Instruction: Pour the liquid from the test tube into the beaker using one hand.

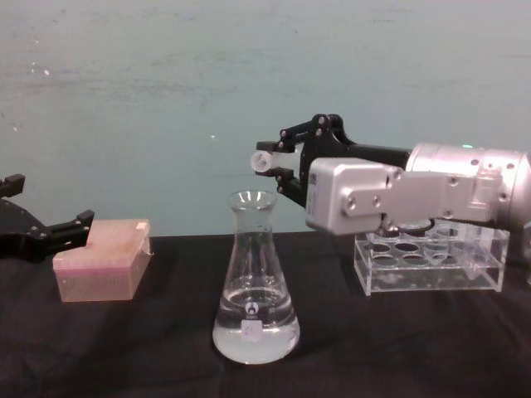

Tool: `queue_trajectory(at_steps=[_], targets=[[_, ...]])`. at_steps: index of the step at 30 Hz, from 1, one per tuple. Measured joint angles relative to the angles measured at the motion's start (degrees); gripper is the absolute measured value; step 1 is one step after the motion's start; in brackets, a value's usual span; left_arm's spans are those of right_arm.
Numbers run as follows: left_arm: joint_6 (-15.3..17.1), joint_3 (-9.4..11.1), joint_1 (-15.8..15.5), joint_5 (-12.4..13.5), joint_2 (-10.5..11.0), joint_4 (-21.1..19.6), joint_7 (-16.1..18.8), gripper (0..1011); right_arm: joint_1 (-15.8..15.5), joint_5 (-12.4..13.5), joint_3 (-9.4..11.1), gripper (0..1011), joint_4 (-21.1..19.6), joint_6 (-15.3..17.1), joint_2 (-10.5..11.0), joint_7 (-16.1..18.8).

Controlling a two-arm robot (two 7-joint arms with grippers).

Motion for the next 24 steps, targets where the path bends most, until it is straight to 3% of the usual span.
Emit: queue_trajectory(at_steps=[24], targets=[[0.00, 0.00, 0.00, 0.00, 0.00, 0.00, 0.00, 1000, 0.66, -6.72, -3.44, 203, -0.93, 1.17, 1.95, -6.16]])
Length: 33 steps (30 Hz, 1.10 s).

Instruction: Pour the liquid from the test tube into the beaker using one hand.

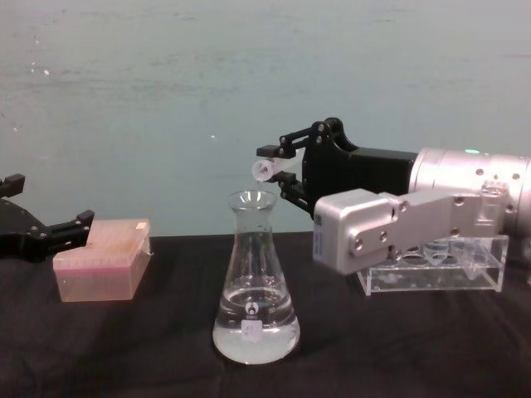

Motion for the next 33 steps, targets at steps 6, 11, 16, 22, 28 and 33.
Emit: queue_trajectory(at_steps=[6, 11, 16, 22, 28, 33], targets=[[0.00, 0.00, 0.00, 0.00, 0.00, -0.01, 0.00, 1000, 0.23, -1.20, -0.73, 202, -0.02, 0.60, 0.25, -1.18], [0.00, 0.00, 0.00, 0.00, 0.00, 0.00, 0.00, 1000, 0.41, -1.84, -1.27, 203, -0.15, 1.11, 0.47, -1.82], [0.00, 0.00, 0.00, 0.00, 0.00, 0.00, 0.00, 1000, 0.68, -2.37, -1.76, 202, 0.02, 1.29, 0.52, -2.46], [0.00, 0.00, 0.00, 0.00, 0.00, 0.00, 0.00, 1000, 1.11, -3.15, -2.45, 202, 0.47, 1.60, 0.50, -3.37], [0.00, 0.00, 0.00, 0.00, 0.00, 0.00, 0.00, 1000, 1.49, -4.06, -3.12, 203, 0.64, 2.01, 0.54, -4.15], [0.00, 0.00, 0.00, 0.00, 0.00, 0.00, 0.00, 1000, 1.87, -4.58, -3.60, 202, 0.97, 2.18, 0.55, -4.76]])
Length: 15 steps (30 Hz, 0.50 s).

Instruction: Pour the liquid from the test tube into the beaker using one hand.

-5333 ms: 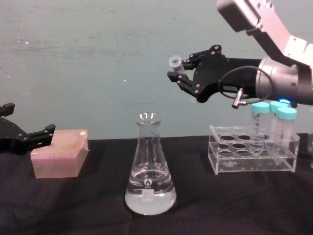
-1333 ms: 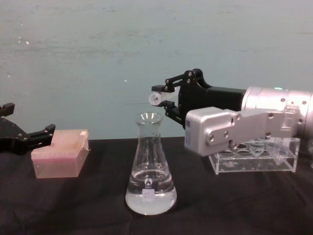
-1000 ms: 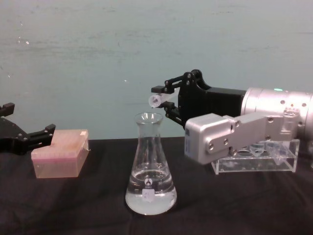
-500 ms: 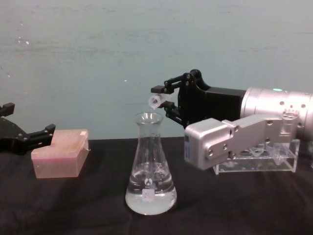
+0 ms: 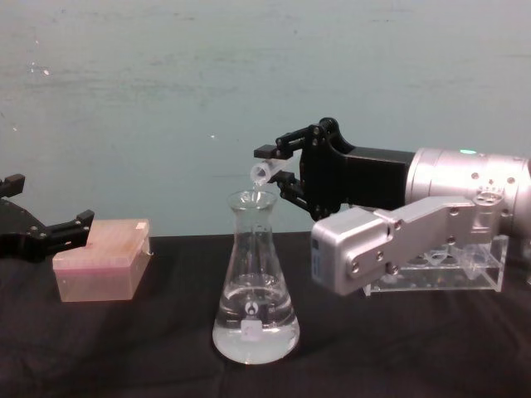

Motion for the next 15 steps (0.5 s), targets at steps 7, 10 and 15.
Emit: queue_trajectory(at_steps=[7, 10, 15], targets=[[0.00, 0.00, 0.00, 0.00, 0.00, 0.00, 0.00, 1000, 0.43, -0.81, -0.69, 202, 0.46, 0.18, 0.09, -1.18], [0.00, 0.00, 0.00, 0.00, 0.00, 0.00, 0.00, 1000, 0.62, -1.13, -0.93, 203, 0.66, 0.26, 0.10, -1.55], [0.00, 0.00, 0.00, 0.00, 0.00, 0.00, 0.00, 1000, 0.97, -1.95, -1.49, 203, 0.88, 0.59, 0.20, -2.41]])
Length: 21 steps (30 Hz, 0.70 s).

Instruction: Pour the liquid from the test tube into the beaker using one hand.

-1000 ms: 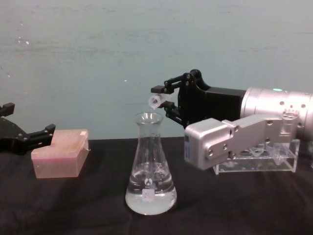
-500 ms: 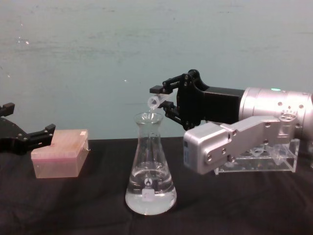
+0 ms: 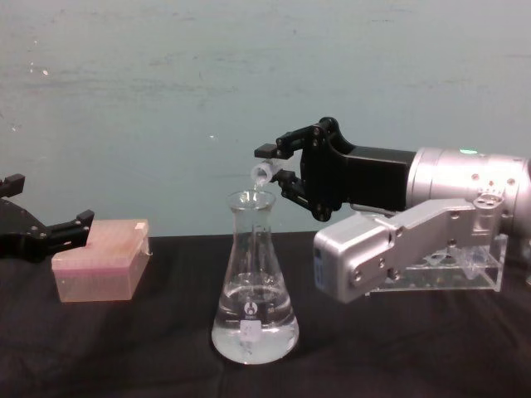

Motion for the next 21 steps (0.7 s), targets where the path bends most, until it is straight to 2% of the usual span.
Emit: queue_trajectory(at_steps=[21], targets=[[0.00, 0.00, 0.00, 0.00, 0.00, 0.00, 0.00, 1000, 0.99, -1.60, -1.50, 202, 0.49, 1.01, 0.23, -2.00]])
